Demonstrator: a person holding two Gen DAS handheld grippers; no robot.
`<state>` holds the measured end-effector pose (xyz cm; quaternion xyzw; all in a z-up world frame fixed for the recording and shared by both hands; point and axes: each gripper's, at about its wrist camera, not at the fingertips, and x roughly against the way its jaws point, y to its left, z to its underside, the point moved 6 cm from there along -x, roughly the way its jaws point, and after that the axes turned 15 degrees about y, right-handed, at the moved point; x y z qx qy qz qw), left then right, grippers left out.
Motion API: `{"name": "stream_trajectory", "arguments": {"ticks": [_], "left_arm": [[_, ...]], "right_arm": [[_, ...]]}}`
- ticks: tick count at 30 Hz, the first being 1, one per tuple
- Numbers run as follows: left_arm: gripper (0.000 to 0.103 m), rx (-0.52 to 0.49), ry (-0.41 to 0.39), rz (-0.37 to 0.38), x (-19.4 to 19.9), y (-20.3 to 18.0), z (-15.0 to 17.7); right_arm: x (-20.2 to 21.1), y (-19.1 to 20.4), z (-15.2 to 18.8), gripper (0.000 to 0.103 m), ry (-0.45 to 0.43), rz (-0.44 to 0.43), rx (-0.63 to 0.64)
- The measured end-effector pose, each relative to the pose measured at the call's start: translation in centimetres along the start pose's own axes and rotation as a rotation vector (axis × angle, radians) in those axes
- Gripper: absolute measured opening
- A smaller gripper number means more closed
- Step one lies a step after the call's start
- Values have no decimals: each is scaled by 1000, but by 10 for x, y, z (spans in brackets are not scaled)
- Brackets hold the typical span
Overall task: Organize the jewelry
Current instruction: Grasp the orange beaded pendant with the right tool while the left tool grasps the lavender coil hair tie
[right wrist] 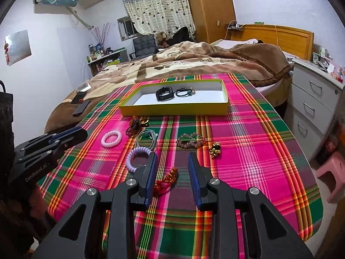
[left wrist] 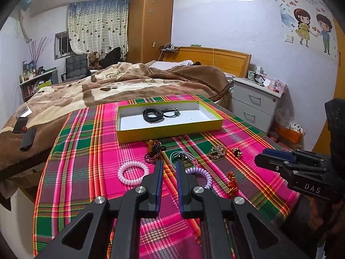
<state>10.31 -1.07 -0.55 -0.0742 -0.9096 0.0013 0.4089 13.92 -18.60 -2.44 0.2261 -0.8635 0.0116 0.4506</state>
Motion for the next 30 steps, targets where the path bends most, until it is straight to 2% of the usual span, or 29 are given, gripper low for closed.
{"name": "stream_trajectory", "arguments": {"ticks": [8, 14, 20, 24, 28, 30], "left_arm": [[12, 7, 46, 19, -18, 3, 4], [21, 20, 119, 70, -45, 0, 8], [21, 34, 186, 95, -70, -9, 5], [21, 48, 234, 100, -86, -13, 2], [21, 55, 288, 70, -101, -15, 3], [21, 45, 286, 61, -101, -16, 3]], "right_arm": [[-16, 1, 5, 30, 37, -2, -5], [-32, -3, 9, 30, 79, -1, -16], [-41, -4, 12, 30, 106, -14, -28], [-51, -3, 13, 30, 132, -24, -39], [-57, -4, 13, 30, 151, -30, -50], [-59, -4, 11, 30, 159, -25, -56]]}}
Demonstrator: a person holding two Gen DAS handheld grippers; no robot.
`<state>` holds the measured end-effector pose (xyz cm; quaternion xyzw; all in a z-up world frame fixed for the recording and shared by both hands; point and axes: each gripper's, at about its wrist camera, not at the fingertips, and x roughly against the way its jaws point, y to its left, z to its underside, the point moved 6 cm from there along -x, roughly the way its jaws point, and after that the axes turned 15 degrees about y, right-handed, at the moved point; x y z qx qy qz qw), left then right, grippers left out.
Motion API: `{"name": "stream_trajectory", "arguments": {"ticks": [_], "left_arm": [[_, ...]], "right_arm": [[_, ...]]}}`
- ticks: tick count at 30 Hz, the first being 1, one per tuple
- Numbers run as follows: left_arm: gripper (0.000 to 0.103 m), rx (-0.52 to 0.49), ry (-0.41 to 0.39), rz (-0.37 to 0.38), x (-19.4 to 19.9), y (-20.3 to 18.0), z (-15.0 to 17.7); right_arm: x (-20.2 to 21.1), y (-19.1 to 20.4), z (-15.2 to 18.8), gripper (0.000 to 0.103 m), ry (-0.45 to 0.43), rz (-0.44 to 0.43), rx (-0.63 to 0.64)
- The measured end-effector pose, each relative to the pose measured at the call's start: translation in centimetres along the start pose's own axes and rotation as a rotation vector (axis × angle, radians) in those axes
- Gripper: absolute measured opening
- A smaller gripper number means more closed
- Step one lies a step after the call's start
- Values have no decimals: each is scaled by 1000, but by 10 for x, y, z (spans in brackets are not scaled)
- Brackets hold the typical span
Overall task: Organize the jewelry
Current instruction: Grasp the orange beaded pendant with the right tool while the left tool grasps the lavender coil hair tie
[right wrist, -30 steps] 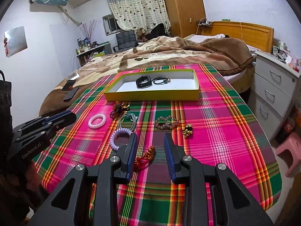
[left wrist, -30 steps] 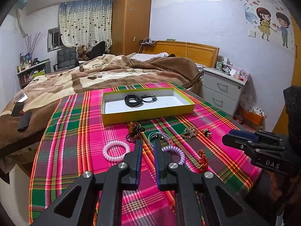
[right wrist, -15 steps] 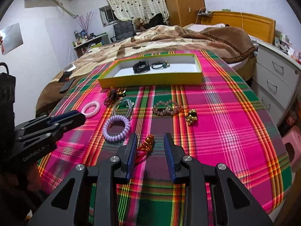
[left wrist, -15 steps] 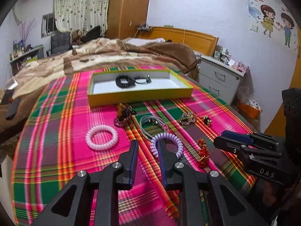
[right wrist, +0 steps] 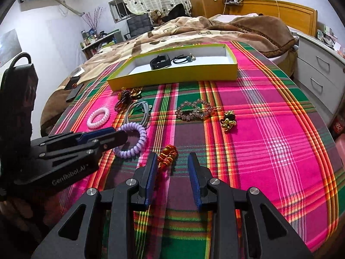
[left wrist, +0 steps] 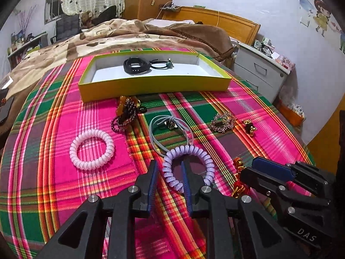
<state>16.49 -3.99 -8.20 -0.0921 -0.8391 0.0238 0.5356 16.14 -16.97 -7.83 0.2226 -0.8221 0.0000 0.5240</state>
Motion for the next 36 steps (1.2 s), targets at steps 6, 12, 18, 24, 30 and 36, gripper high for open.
{"name": "stream_trajectory", "arguments": {"ticks": [6, 12, 18, 24, 30, 36], "left_arm": [[12, -22, 4, -35, 1, 2, 2], [10, -18, 6, -21, 4, 8, 6], [9, 0, 4, -26, 8, 18, 10], [9, 5, 5, -32, 11, 23, 15], [9, 3, -2, -23, 14, 24, 18], [9, 7, -23, -1, 21, 23, 18]], "right_arm": [[-7, 1, -9, 30, 28, 16, 4], [-13, 4, -16, 30, 64, 35, 22], [-16, 10, -18, 20, 89, 68, 63], [-15, 19, -16, 7, 80, 94, 96], [-10, 19, -13, 7, 61, 72, 93], [1, 17, -17, 7, 25, 39, 75]]}}
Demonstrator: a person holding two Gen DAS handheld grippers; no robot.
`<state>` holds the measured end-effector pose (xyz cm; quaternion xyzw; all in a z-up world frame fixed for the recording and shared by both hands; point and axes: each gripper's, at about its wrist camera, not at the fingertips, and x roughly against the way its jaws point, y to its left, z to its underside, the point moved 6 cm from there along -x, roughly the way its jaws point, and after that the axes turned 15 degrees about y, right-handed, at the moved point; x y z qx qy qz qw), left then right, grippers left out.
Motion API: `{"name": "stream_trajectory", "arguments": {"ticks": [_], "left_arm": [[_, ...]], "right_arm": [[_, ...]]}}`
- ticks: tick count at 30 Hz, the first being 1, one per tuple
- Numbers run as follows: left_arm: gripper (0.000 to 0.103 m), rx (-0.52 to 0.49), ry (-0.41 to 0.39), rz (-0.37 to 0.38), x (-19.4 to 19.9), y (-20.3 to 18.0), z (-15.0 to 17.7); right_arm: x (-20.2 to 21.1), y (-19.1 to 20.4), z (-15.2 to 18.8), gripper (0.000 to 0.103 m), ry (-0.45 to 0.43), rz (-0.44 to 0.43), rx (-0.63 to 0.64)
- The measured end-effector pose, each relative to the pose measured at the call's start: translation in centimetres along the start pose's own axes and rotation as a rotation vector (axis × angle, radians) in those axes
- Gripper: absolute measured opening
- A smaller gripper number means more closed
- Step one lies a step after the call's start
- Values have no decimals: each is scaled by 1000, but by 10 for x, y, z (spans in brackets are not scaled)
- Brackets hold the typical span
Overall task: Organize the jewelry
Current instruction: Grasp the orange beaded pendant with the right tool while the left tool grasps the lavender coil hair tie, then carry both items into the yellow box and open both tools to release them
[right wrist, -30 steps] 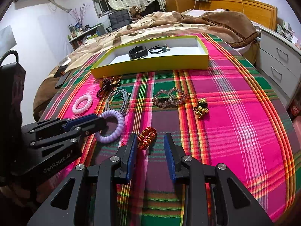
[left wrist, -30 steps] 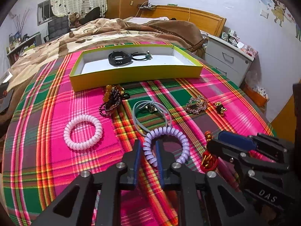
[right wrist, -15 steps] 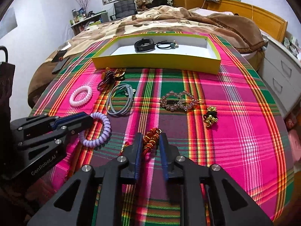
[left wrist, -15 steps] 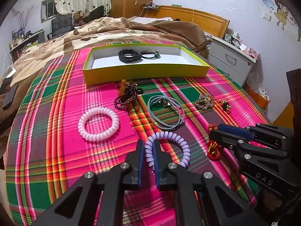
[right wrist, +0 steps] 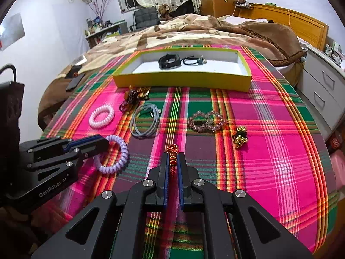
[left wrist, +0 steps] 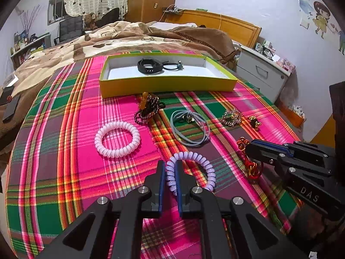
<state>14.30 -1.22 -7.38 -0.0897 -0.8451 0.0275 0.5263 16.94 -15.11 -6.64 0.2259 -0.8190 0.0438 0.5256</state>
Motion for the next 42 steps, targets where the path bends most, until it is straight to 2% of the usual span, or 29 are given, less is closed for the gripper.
{"name": "stream_trajectory", "arguments": {"ticks": [11, 22, 31, 42], "left_arm": [[8, -22, -74, 7, 23, -2, -28], [9, -13, -159, -46, 35, 29, -96], [9, 4, -160, -88, 10, 60, -157], [9, 38, -80, -160, -51, 104, -211]], "right_arm": [[20, -10, -22, 7, -64, -23, -11], [25, -33, -90, 7, -140, -7, -2], [1, -53, -149, 7, -139, 24, 7], [-61, -82, -204, 7, -26, 33, -12]]}}
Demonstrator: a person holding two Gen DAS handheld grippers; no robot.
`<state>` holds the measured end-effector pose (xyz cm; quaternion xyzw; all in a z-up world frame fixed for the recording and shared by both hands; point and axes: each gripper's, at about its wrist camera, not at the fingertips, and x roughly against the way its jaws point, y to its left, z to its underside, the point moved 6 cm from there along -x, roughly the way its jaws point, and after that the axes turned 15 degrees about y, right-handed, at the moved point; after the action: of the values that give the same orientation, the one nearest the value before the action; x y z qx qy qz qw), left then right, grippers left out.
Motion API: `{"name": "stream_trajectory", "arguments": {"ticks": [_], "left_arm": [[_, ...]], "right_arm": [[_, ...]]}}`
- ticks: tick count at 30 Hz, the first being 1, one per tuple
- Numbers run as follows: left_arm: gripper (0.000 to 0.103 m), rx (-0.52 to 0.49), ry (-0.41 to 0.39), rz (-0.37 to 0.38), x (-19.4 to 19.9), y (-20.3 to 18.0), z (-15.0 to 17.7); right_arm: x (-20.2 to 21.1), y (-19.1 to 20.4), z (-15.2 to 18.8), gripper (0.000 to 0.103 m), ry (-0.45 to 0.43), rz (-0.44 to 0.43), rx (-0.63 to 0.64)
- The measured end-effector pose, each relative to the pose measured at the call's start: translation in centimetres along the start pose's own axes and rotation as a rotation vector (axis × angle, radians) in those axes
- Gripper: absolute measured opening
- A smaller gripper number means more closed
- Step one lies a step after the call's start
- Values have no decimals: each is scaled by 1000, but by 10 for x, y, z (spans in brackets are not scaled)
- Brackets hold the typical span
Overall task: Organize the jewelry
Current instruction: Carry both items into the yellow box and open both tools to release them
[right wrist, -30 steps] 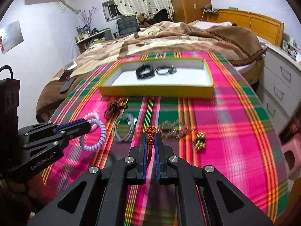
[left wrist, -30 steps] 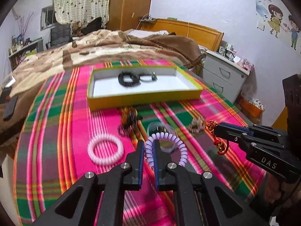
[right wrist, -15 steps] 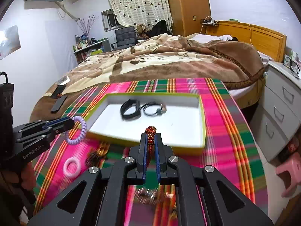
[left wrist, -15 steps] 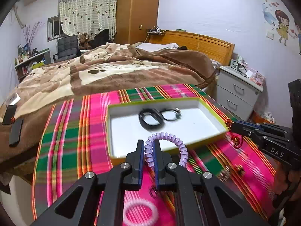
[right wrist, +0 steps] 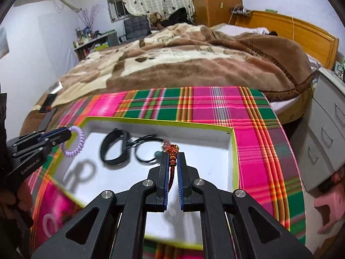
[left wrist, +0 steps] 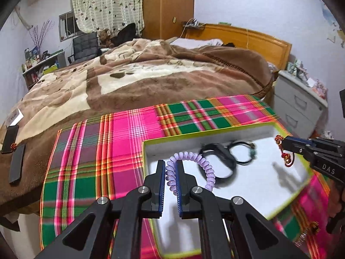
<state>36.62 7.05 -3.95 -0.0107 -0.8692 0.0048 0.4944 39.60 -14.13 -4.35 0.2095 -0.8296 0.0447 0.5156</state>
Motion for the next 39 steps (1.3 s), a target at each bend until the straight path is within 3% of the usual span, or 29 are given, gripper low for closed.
{"name": "stream_trajectory", "arguments": {"ticks": [13, 19, 22, 25, 30, 39], "left_arm": [[9, -13, 97, -34, -45, -1, -17], [9, 3, 116, -26, -52, 1, -21], [9, 13, 111, -9, -53, 3, -21], [9, 23, 101, 5, -51, 4, -20], [9, 34, 74, 17, -42, 6, -17], [9, 30, -4, 29, 2, -2, 4]], "right_arm": [[-46, -12, -18, 7, 132, 25, -11], [-48, -13, -21, 8, 137, 1, -19], [-46, -16, -21, 8, 129, -7, -28], [-42, -17, -22, 16, 114, -13, -35], [-31, -15, -21, 17, 83, -12, -41], [9, -1, 4, 27, -1, -7, -23]]}}
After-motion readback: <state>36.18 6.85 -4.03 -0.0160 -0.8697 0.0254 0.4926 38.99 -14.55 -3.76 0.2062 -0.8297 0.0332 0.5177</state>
